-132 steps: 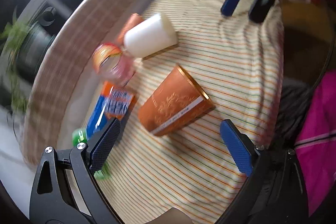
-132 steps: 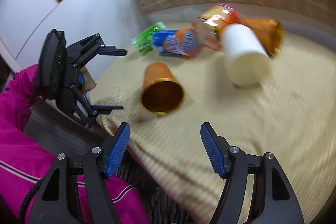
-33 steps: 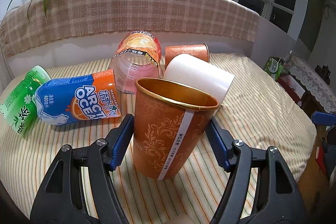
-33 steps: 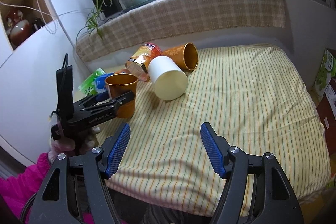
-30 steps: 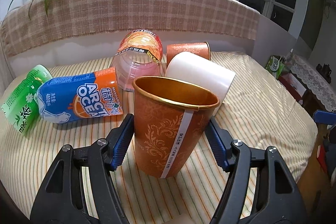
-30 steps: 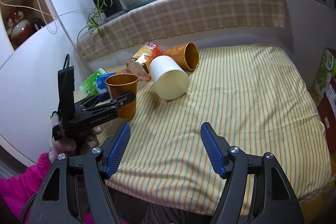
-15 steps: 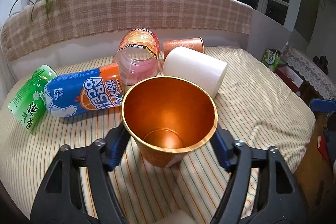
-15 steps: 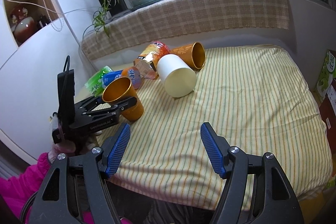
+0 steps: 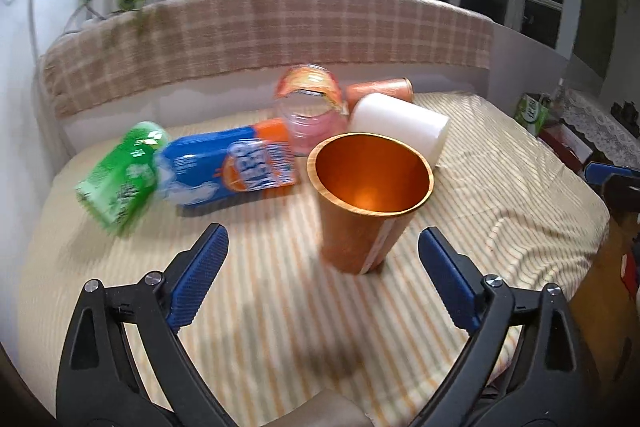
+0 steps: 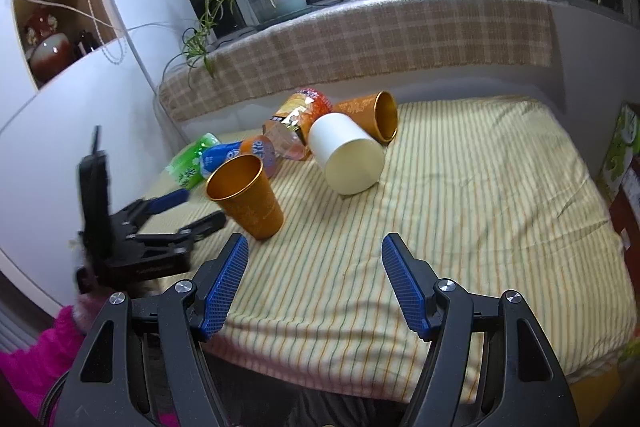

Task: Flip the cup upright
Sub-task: 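Open the left gripper and pull back from the upright cup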

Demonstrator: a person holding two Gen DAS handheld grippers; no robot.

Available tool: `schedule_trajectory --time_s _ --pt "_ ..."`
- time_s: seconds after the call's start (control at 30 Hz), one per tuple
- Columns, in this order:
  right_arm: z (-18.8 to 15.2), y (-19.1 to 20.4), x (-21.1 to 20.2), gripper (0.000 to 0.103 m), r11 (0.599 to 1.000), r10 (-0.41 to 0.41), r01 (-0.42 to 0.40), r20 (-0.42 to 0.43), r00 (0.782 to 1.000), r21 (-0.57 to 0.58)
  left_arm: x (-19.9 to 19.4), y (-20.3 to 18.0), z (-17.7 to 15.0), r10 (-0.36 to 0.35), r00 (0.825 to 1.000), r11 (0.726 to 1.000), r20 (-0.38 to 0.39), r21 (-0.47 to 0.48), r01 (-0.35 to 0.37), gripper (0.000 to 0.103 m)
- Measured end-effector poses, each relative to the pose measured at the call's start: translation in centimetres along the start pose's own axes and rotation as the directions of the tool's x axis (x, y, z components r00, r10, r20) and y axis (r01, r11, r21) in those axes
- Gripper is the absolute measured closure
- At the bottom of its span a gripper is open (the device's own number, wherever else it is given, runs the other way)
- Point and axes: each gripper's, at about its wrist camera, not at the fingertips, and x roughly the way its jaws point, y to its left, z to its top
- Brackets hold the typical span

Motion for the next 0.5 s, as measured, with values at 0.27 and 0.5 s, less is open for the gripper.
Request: schedule_trajectory --time_s 0.27,0.5 --pt "0.2 0.6 -0.1 0.028 0.997 -0.069 0.070 0.060 0.996 -0.014 -6.8 2.1 0.0 0.160 0.978 0.983 0.132 -0.111 -0.146 0.003" --pt "0.6 0.7 -0.2 0.023 0.992 -0.122 0.125 0.117 0.986 -0.013 -11.4 1.8 1.1 0.266 0.937 0.957 0.228 -0.181 -0.227 0.000"
